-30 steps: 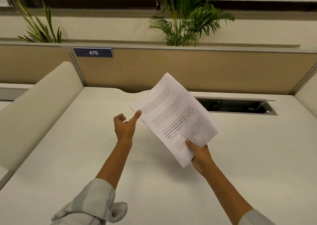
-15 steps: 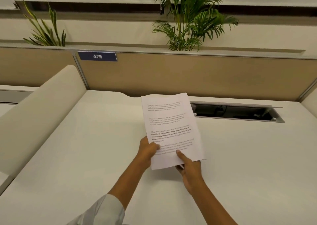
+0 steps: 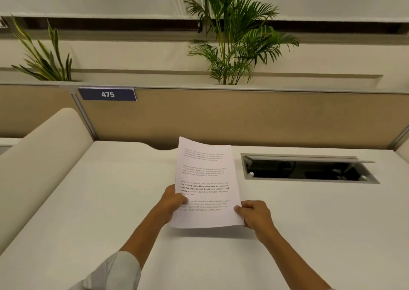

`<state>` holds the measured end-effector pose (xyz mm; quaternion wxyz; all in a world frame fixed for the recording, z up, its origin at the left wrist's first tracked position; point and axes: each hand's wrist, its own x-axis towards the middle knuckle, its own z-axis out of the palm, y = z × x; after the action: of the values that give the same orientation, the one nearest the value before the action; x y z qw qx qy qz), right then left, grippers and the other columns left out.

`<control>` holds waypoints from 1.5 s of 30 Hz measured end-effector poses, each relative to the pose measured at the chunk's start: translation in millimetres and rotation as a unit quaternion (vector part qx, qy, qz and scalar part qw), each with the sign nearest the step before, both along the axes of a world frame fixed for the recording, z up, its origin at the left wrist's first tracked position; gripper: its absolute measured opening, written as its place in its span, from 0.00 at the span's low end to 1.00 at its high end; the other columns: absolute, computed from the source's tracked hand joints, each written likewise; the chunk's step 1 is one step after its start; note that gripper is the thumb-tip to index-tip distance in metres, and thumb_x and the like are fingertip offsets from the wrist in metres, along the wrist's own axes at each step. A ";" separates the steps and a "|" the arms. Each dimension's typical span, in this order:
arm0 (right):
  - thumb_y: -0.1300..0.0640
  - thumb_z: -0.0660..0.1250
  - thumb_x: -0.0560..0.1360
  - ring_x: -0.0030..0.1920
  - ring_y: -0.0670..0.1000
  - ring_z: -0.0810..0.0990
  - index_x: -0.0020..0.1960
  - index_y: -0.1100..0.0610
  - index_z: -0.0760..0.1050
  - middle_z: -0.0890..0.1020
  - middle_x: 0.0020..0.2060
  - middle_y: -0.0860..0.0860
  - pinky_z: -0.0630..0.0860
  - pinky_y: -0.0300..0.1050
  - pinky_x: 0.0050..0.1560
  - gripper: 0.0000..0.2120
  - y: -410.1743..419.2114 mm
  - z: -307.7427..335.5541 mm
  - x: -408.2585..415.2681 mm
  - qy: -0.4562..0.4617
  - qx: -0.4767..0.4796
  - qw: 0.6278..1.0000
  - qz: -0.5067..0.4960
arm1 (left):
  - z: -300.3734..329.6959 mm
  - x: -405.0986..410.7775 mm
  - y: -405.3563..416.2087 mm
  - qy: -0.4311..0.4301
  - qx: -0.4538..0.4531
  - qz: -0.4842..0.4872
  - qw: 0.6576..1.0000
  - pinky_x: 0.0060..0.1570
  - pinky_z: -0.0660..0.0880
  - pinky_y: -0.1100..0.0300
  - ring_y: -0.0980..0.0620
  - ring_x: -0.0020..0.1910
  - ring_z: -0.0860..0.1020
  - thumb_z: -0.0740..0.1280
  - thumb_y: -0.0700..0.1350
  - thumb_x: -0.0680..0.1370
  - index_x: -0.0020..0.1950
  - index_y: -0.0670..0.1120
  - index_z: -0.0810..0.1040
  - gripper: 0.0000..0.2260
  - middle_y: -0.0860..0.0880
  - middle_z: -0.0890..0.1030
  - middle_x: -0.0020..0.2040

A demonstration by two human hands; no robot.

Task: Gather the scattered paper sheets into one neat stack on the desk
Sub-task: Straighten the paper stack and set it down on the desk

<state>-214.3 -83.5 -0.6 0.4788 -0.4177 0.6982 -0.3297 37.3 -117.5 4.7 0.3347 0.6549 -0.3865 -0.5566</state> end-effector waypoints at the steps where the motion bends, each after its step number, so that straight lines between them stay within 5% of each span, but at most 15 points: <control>1: 0.60 0.72 0.72 0.40 0.52 0.84 0.34 0.53 0.81 0.85 0.36 0.49 0.85 0.49 0.42 0.09 -10.8 -1.2 3.1 0.020 0.002 1.000 -0.003 | -1.5 0.3 -11.2 -0.002 0.002 -0.002 1.000 0.35 0.78 0.58 0.47 0.47 0.82 0.64 0.28 0.72 0.63 0.43 0.76 0.21 0.44 0.82 0.54; 7: 0.61 0.67 0.75 0.39 0.59 0.81 0.41 0.71 0.79 0.83 0.39 0.62 0.76 0.46 0.41 0.11 -63.5 -20.0 15.6 0.147 -0.007 0.988 0.042 | -20.4 -1.2 -57.5 -0.017 0.024 -0.001 1.000 0.35 0.78 0.58 0.46 0.47 0.81 0.65 0.28 0.72 0.58 0.45 0.76 0.19 0.44 0.82 0.53; 14: 0.63 0.64 0.77 0.27 0.43 0.68 0.29 0.55 0.63 0.71 0.28 0.49 0.62 0.30 0.27 0.20 -75.0 -33.5 15.6 0.198 -0.022 0.979 0.054 | -34.1 -0.6 -79.2 -0.015 0.031 -0.005 0.999 0.31 0.79 0.60 0.45 0.45 0.83 0.66 0.31 0.70 0.49 0.48 0.78 0.14 0.49 0.84 0.45; 22: 0.64 0.64 0.76 0.25 0.45 0.67 0.26 0.56 0.62 0.68 0.24 0.48 0.64 0.29 0.22 0.22 -75.4 -28.0 16.8 0.215 -0.028 0.975 0.044 | -29.5 -3.2 -79.4 -0.096 -0.002 0.043 0.994 0.48 0.78 0.53 0.44 0.52 0.80 0.70 0.40 0.74 0.62 0.45 0.67 0.19 0.45 0.77 0.59; 25: 0.63 0.65 0.76 0.30 0.50 0.75 0.32 0.61 0.72 0.76 0.28 0.52 0.67 0.29 0.28 0.14 -72.8 -27.2 17.3 0.197 -0.021 0.980 0.029 | -25.5 -3.2 -71.0 -0.153 -0.006 0.109 0.982 0.46 0.74 0.56 0.47 0.49 0.76 0.71 0.42 0.75 0.67 0.43 0.68 0.23 0.42 0.77 0.62; 27: 0.61 0.67 0.76 0.41 0.57 0.81 0.44 0.64 0.80 0.82 0.39 0.56 0.76 0.37 0.42 0.06 -71.7 -25.2 18.9 0.184 -0.023 0.982 0.029 | -25.4 -3.3 -66.5 -0.170 -0.008 0.124 0.978 0.45 0.72 0.58 0.48 0.48 0.75 0.71 0.42 0.75 0.66 0.42 0.71 0.21 0.42 0.78 0.62; 31: 0.58 0.68 0.77 0.59 0.58 0.80 0.66 0.63 0.74 0.81 0.60 0.58 0.75 0.47 0.60 0.19 -68.2 -23.5 21.7 0.161 -0.018 0.987 0.023 | -23.9 -3.9 -59.9 -0.170 -0.021 0.117 0.978 0.39 0.72 0.62 0.47 0.45 0.78 0.70 0.38 0.74 0.54 0.44 0.77 0.09 0.41 0.83 0.58; 45: 0.59 0.69 0.75 0.54 0.57 0.82 0.64 0.62 0.76 0.83 0.56 0.58 0.77 0.44 0.55 0.18 -74.1 -30.8 20.3 0.178 -0.031 0.983 0.012 | -19.5 1.9 -65.2 -0.184 -0.003 0.098 0.978 0.51 0.77 0.56 0.44 0.49 0.80 0.68 0.31 0.73 0.64 0.40 0.79 0.19 0.40 0.84 0.57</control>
<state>-194.0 -157.7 -31.4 0.3372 -0.4931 0.7567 -0.2657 39.1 -182.7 -14.8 0.3130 0.7797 -0.3767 -0.3900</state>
